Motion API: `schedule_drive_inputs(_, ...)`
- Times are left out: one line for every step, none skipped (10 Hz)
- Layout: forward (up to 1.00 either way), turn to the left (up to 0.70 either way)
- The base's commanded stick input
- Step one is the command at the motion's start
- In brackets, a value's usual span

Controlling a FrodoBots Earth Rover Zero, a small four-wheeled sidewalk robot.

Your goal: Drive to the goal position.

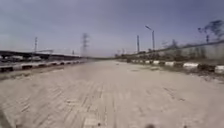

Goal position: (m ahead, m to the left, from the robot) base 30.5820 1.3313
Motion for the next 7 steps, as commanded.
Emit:
schedule_drive_inputs(1.0,0.0)
schedule_drive_inputs(1.0,0.0)
schedule_drive_inputs(1.0,0.0)
schedule_drive_inputs(1.0,0.0)
schedule_drive_inputs(1.0,0.0)
schedule_drive_inputs(1.0,0.0)
schedule_drive_inputs(1.0,0.0)
